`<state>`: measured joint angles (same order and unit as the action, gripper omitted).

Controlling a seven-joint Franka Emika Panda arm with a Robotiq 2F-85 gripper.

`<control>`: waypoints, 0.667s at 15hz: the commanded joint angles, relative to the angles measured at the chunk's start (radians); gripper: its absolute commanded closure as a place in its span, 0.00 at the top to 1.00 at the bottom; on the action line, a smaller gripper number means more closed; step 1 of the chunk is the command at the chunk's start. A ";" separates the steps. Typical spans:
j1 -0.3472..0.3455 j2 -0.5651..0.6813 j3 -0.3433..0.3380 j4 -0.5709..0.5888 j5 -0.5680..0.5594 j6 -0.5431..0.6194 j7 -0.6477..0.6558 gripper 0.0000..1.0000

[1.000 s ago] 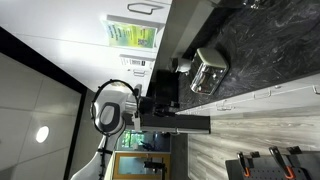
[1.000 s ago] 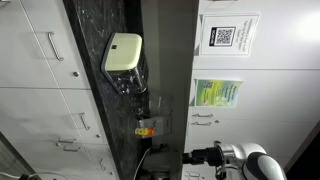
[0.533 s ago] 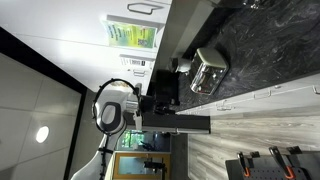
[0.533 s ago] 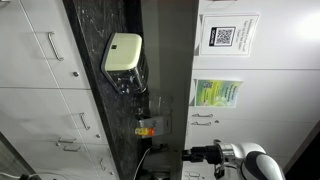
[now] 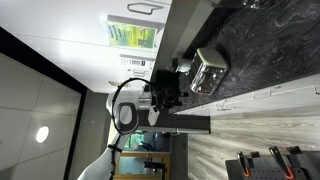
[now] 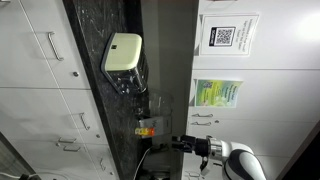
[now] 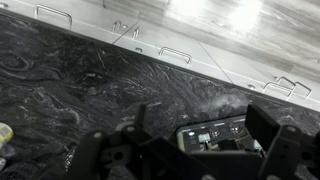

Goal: Lift up the right button of the toaster.

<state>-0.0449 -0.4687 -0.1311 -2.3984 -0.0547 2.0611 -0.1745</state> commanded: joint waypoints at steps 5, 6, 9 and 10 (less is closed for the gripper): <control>0.039 0.085 0.022 -0.110 0.044 0.273 -0.017 1.00; 0.045 0.109 0.031 -0.110 0.040 0.298 -0.012 1.00; 0.050 0.213 0.070 -0.084 0.020 0.371 0.026 1.00; 0.049 0.248 0.084 -0.075 0.012 0.393 0.039 1.00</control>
<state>0.0004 -0.3188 -0.0768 -2.5102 -0.0330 2.3960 -0.1693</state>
